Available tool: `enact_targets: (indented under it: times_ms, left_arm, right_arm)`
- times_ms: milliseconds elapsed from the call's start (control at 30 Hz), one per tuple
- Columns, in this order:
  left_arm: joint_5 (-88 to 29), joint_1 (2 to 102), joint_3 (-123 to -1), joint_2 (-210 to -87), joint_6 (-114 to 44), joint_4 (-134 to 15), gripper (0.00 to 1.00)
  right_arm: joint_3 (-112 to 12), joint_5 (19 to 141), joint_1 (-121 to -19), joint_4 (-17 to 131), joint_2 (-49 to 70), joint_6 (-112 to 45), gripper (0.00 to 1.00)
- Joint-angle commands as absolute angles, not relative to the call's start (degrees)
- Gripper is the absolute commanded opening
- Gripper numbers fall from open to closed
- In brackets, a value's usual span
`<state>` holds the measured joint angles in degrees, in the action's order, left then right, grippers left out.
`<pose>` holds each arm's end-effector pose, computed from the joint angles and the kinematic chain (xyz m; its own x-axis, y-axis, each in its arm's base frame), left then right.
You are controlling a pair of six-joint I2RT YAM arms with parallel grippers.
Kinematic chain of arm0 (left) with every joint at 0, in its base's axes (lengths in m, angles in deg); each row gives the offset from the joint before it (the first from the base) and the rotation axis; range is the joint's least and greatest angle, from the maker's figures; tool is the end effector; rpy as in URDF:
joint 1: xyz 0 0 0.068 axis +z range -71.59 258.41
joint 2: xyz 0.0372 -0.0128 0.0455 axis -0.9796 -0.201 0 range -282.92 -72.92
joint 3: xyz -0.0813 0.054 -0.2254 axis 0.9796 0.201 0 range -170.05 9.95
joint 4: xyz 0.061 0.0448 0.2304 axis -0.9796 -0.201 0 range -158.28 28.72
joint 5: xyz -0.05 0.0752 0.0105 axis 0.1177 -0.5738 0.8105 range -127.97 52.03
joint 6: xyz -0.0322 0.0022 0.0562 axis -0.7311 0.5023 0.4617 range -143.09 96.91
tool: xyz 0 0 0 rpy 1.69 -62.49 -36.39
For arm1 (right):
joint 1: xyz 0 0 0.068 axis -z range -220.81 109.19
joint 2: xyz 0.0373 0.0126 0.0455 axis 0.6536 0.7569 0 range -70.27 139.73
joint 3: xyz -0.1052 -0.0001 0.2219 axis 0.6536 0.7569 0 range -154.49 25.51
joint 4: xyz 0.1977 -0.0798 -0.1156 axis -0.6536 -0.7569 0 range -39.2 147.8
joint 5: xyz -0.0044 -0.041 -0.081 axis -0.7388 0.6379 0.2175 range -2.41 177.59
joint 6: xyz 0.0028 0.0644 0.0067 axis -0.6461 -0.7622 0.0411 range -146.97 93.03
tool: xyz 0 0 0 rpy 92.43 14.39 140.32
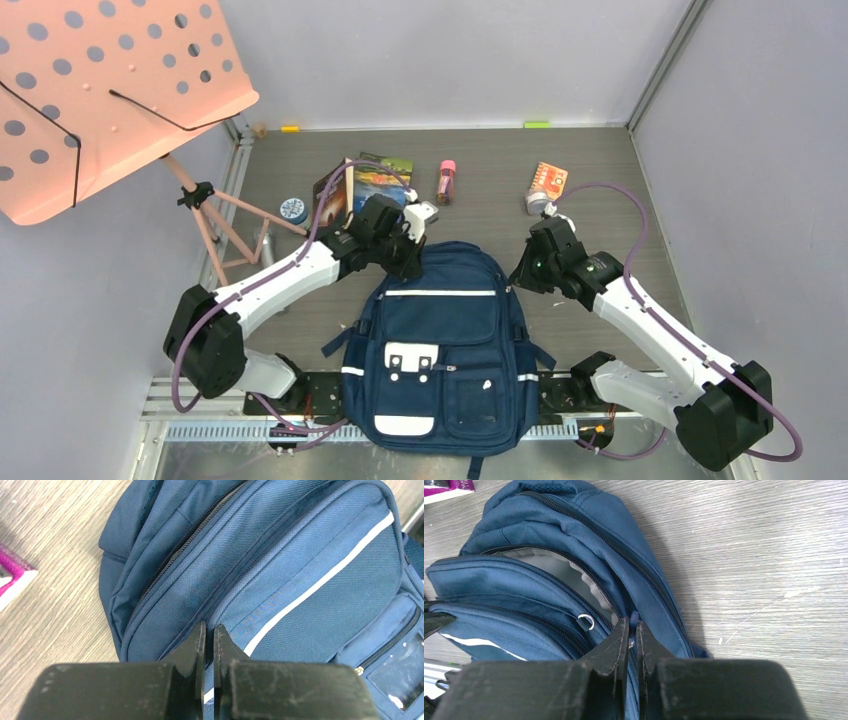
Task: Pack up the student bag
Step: Unzip the student bag at the center of the board.
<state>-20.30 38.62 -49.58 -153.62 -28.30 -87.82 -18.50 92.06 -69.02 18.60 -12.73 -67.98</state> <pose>0.2171 -0.2008 0.2306 -0.6357 0.4168 -0.6497 0.7119 0.6420 -0.2847 0.1793 0.0917 0.2192 -0.8111 0.3072 -0.4977 0.1358 0.9267 0.3505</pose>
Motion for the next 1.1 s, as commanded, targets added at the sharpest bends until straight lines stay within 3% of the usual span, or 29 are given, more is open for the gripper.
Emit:
enact_targets:
  times_ms: [0, 900, 933, 967, 1000, 1033, 1067]
  left_arm:
    - [-31.7, 39.6, -48.1, -150.6, -34.9, -84.7, 0.0]
    - [-31.1, 45.6, -49.9, -151.1, -38.9, -87.4, 0.0]
    - [-29.4, 45.6, -50.1, -150.9, -38.1, -87.7, 0.0]
    - [-26.5, 45.6, -50.4, -150.9, -36.9, -87.8, 0.0]
    - [-22.7, 45.6, -50.8, -151.0, -35.3, -87.9, 0.0]
    - [-18.7, 45.6, -51.2, -151.0, -34.4, -88.3, 0.0]
    - [-15.5, 45.6, -51.4, -150.9, -34.3, -88.8, 0.0]
  right_arm:
    - [-17.9, 92.3, -69.0, 14.5, -13.4, -68.8, 0.01]
    - [-19.4, 84.1, -80.5, 0.2, -10.8, -72.9, 0.02]
    - [-20.4, 84.5, -80.5, 0.3, -10.8, -73.0, 0.05]
    - [-21.1, 85.5, -80.5, 0.4, -11.0, -73.1, 0.2]
    - [-22.7, 86.2, -80.5, 0.6, -11.1, -73.1, 0.28]
    - [-23.9, 88.3, -80.5, 0.6, -11.1, -72.8, 0.45]
    - [-26.2, 89.6, -80.4, 0.7, -11.0, -72.6, 0.53]
